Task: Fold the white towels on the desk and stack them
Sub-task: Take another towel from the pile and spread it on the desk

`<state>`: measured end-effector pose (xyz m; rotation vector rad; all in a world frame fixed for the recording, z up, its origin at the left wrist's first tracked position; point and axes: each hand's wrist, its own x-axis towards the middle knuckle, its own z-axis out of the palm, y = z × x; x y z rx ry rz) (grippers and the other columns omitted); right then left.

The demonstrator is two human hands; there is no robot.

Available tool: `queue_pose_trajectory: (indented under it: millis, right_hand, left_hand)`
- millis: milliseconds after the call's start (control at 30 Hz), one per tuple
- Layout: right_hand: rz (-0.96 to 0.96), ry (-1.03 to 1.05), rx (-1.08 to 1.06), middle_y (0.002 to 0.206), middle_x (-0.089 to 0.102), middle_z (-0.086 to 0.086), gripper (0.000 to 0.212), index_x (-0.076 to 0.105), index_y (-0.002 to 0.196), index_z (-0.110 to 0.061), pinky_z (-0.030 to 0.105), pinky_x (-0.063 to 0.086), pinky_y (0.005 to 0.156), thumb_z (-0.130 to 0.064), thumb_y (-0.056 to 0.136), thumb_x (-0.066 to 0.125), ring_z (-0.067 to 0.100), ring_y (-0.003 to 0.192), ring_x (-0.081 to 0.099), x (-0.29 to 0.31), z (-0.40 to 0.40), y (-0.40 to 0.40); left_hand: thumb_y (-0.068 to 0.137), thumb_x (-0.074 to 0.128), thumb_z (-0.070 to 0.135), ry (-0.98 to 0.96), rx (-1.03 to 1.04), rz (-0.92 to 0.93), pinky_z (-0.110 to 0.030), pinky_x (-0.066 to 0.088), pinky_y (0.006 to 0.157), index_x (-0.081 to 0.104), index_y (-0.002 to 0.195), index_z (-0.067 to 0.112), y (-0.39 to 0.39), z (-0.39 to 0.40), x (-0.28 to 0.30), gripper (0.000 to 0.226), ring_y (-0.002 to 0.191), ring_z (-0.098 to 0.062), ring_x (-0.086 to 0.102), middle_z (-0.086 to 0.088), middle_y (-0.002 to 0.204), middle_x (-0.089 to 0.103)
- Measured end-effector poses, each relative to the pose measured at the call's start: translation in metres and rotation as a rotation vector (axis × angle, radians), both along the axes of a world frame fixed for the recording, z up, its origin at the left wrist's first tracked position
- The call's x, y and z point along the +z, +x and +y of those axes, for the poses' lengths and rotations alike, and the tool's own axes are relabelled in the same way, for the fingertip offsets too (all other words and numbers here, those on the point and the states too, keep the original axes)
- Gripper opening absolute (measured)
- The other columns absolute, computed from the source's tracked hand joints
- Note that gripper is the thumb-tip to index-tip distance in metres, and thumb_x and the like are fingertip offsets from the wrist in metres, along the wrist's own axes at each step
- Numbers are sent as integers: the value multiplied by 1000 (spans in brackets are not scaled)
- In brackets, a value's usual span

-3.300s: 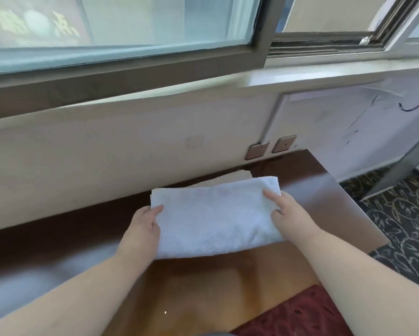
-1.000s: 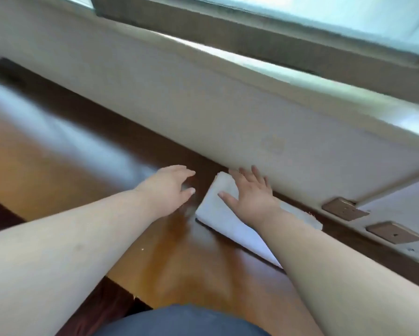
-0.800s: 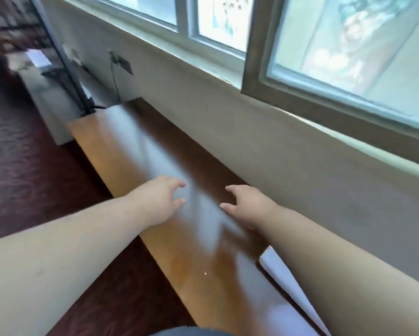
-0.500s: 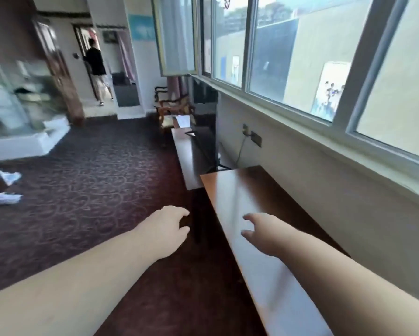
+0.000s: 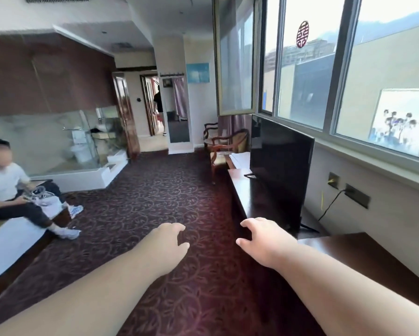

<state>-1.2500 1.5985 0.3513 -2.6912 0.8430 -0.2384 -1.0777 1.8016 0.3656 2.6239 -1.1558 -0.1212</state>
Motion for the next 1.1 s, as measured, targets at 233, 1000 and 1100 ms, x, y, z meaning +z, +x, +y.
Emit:
queue_pose_trajectory:
  millis: [233, 1000, 1100]
  right_hand:
    - [10, -15, 25, 147, 51, -4, 64, 49, 146, -27, 39, 42, 111, -59, 91, 54, 19, 138, 45, -31, -155, 167]
    - [138, 55, -159, 153, 42, 1, 67, 42, 150, -25, 48, 33, 116, -62, 94, 50, 27, 149, 26, -95, -489, 689]
    - [106, 87, -232, 149, 45, 0, 66, 44, 147, -26, 47, 37, 113, -63, 93, 50, 24, 144, 33, -105, -538, 740]
  left_hand:
    - [92, 55, 49, -35, 74, 15, -35, 40, 109, 45, 143, 35, 140, -126, -31, 54, 132, -13, 48, 9, 148, 46]
    - [91, 51, 59, 90, -83, 40, -36, 42, 106, 46, 143, 32, 684, -511, -84, 59, 126, -20, 53, 1, 141, 52]
    - [91, 51, 60, 141, -130, 57, -38, 40, 108, 44, 145, 33, 741, -568, -90, 60, 129, -19, 51, 3, 146, 49]
